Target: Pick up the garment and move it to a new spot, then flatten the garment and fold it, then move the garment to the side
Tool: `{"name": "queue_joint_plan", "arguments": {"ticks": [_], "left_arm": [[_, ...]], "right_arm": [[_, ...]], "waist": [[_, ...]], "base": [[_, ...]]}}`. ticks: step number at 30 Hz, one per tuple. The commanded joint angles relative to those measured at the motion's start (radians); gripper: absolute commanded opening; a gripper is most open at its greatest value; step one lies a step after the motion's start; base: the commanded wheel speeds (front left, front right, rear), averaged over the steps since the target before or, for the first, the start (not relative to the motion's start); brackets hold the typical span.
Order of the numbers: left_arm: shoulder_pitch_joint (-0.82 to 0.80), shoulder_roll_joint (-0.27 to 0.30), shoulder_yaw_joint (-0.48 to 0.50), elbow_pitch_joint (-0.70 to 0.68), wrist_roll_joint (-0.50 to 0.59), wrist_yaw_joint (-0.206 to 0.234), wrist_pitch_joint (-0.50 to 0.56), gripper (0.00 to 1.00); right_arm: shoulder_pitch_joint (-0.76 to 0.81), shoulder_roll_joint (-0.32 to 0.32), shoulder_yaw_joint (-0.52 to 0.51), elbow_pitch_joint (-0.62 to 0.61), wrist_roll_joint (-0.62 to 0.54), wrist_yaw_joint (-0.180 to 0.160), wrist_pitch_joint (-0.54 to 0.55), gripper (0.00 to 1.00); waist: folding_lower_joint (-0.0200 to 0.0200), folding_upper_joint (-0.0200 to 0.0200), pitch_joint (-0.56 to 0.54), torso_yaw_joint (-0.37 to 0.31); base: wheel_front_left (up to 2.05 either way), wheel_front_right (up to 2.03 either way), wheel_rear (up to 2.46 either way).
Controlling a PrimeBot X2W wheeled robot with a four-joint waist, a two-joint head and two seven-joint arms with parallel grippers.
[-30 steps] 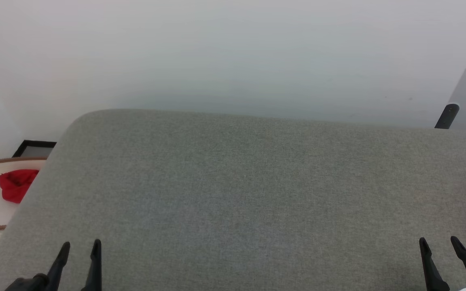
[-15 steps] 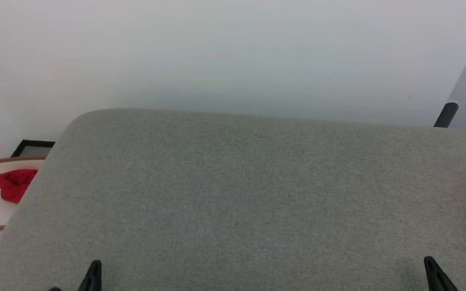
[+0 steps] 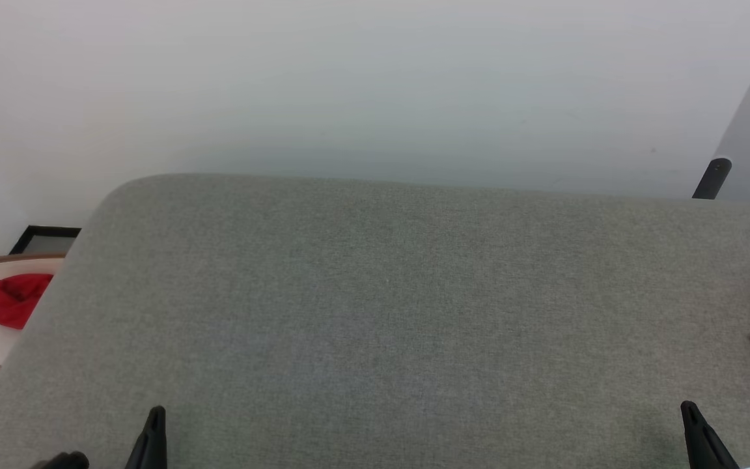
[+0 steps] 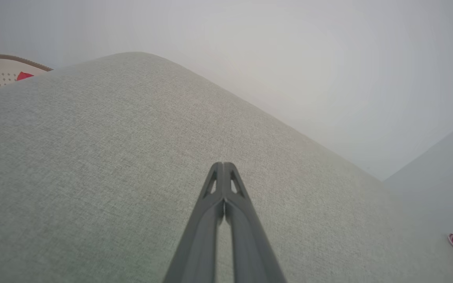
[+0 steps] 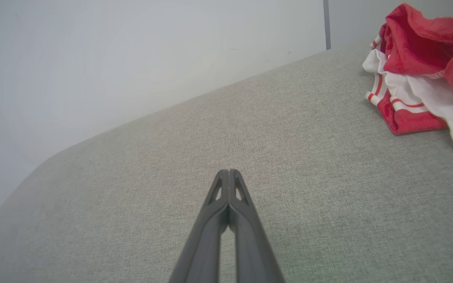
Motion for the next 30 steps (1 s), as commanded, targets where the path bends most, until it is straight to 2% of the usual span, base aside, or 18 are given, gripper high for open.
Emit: {"name": "queue_joint_plan", "arguments": {"ticks": [1,30], "left_arm": [[-0.033,0.004,0.008,-0.013,-0.045,0.000,0.009,0.00],[-0.100,-0.045,0.027,-0.010,-0.386,-0.001,0.110,0.00]], "right_arm": [[-0.032,-0.001,-0.008,-0.017,0.048,0.000,0.009,0.00],[-0.090,0.041,-0.026,-0.026,0.427,0.000,0.088,0.00]], "waist": [[0.0000,-0.0001,0.001,-0.002],[0.0000,-0.0001,0.018,-0.029]], "base": [[0.00,0.00,0.00],[0.00,0.00,0.00]]}}
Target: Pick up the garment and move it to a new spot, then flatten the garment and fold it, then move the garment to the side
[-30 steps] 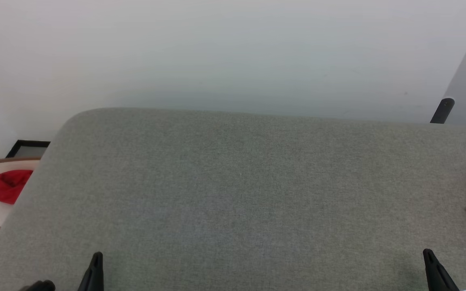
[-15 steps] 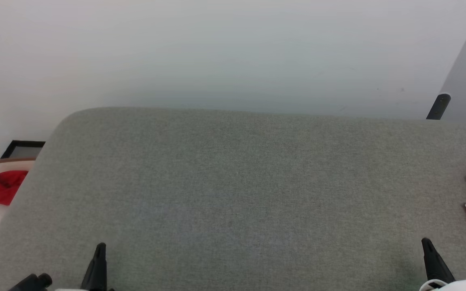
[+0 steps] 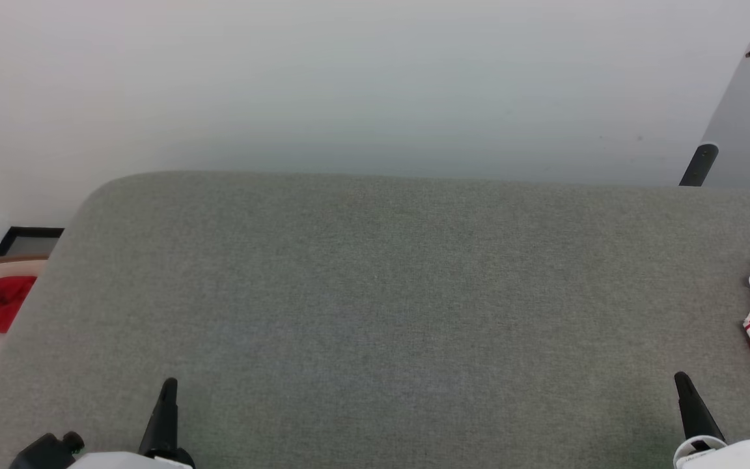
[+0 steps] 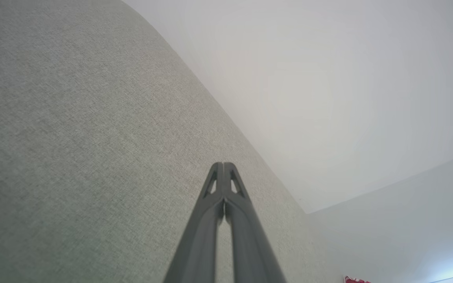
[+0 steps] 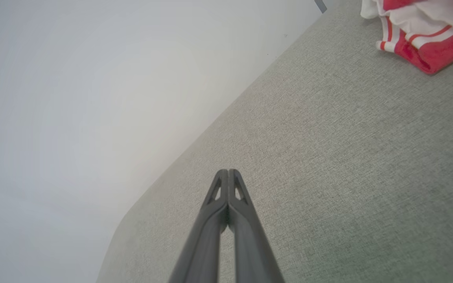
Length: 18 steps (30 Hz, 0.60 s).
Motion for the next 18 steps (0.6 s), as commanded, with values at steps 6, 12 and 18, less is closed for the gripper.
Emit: {"name": "queue_joint_plan", "arguments": {"ticks": [6,12,18], "left_arm": [[-0.033,-0.005,0.010,-0.009,-0.078,-0.001,0.022,0.00],[-0.046,-0.013,0.013,-0.008,-0.136,-0.001,0.039,0.00],[-0.056,-0.021,0.016,-0.007,-0.190,-0.001,0.055,0.00]], "right_arm": [[-0.037,0.006,-0.009,-0.014,0.087,0.000,0.017,0.00],[-0.049,0.013,-0.012,-0.016,0.151,0.000,0.032,0.00],[-0.056,0.020,-0.015,-0.016,0.211,0.000,0.044,0.00]], "waist": [[0.0000,0.0000,0.004,-0.006],[0.0000,0.0000,0.007,-0.012],[0.0000,0.0000,0.011,-0.018]], "base": [[0.00,0.00,0.00],[0.00,0.00,0.00],[0.00,0.00,0.00]]}}
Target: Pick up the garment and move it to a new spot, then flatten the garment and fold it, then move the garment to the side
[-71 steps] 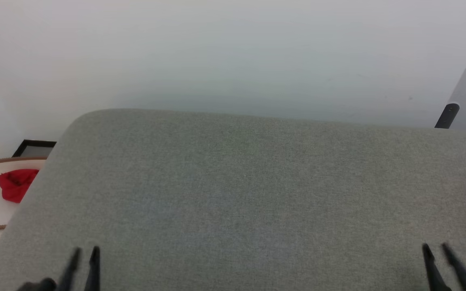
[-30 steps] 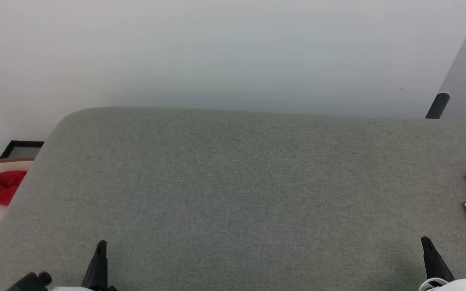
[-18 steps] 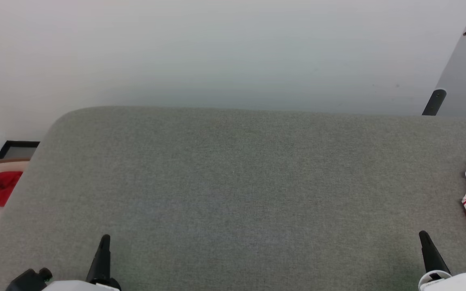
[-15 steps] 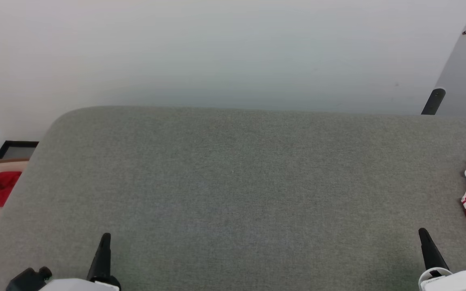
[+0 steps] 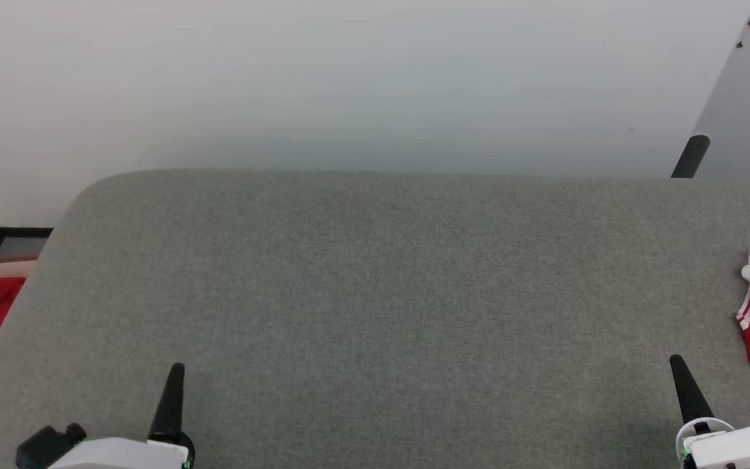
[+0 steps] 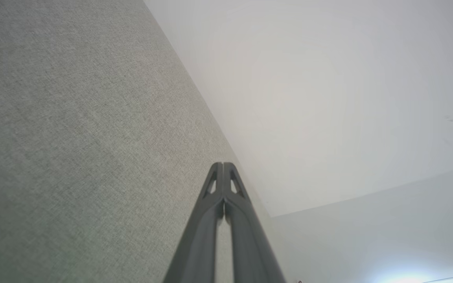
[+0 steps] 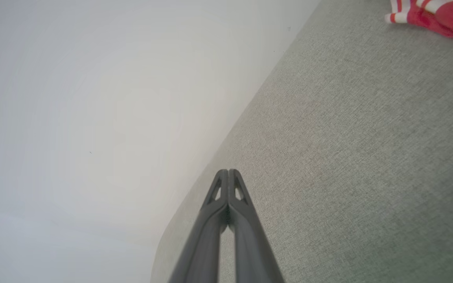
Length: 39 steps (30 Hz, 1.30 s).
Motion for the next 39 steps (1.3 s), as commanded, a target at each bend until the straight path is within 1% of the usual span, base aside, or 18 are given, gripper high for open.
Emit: {"name": "queue_joint_plan", "arguments": {"ticks": [1,20,39], "left_arm": [[-0.021,0.001,0.006,-0.007,-0.025,-0.002,0.007,0.00],[-0.051,-0.022,0.014,-0.005,-0.178,-0.002,0.051,0.00],[-0.076,-0.041,0.021,-0.002,-0.308,-0.002,0.091,0.00]], "right_arm": [[-0.020,0.001,-0.005,-0.010,0.027,0.000,0.005,0.00],[-0.047,0.021,-0.014,-0.013,0.199,-0.001,0.041,0.00],[-0.067,0.037,-0.020,-0.016,0.343,-0.001,0.072,0.00]], "waist": [[0.0000,0.0000,0.001,-0.002],[0.0000,0.0000,0.012,-0.020],[0.0000,0.0000,0.024,-0.038]], "base": [[0.00,0.00,0.00],[0.00,0.00,0.00],[0.00,0.00,0.00]]}}
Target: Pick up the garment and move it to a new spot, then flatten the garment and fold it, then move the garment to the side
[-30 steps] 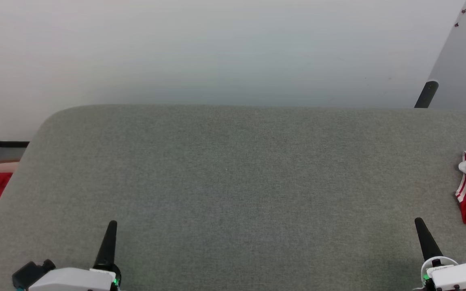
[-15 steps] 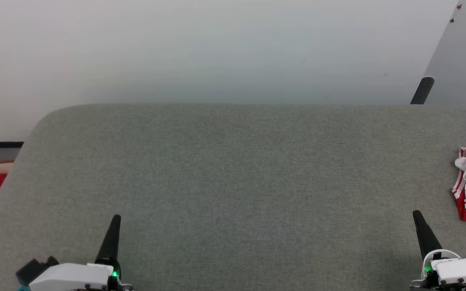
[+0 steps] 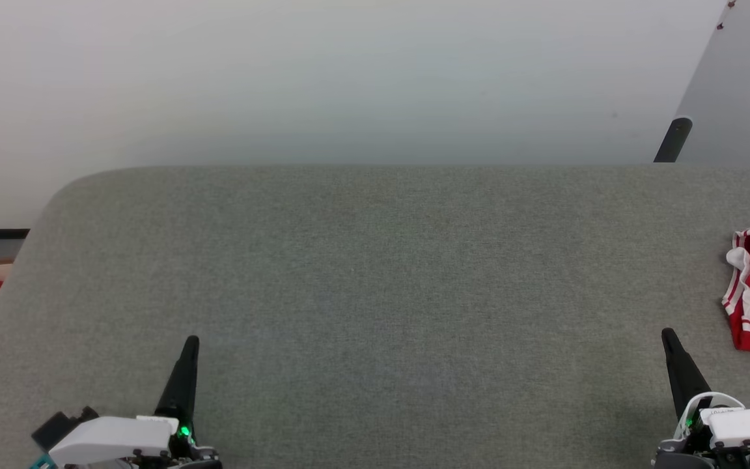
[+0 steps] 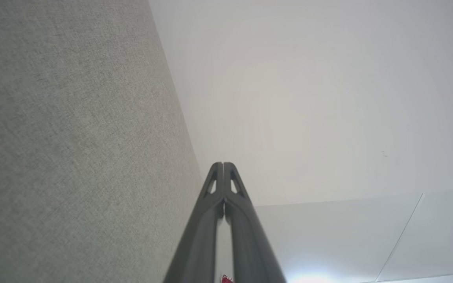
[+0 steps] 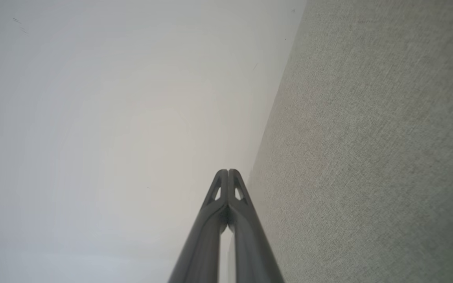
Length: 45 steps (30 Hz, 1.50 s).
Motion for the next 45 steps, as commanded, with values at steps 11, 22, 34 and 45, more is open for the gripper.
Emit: {"name": "queue_joint_plan", "arguments": {"ticks": [11,22,34,45], "left_arm": [[-0.026,-0.012,0.008,-0.001,-0.082,-0.003,0.026,0.00],[-0.037,-0.019,0.010,0.000,-0.130,-0.003,0.040,0.00],[-0.036,-0.019,0.010,0.000,-0.130,-0.003,0.040,0.00],[-0.036,-0.019,0.010,0.000,-0.130,-0.003,0.040,0.00]], "right_arm": [[-0.027,0.011,-0.007,-0.007,0.092,0.000,0.020,0.00],[-0.036,0.018,-0.009,-0.008,0.145,0.000,0.031,0.00],[-0.031,0.017,-0.008,-0.007,0.144,0.000,0.031,0.00],[-0.031,0.017,-0.008,-0.007,0.144,0.000,0.031,0.00]], "waist": [[0.0000,0.0000,0.007,-0.012],[0.0000,0.0000,0.013,-0.020],[0.0000,0.0000,0.013,-0.020],[0.0000,0.0000,0.013,-0.020]], "base": [[0.00,0.00,0.00],[0.00,0.00,0.00],[0.00,0.00,0.00],[0.00,0.00,0.00]]}}
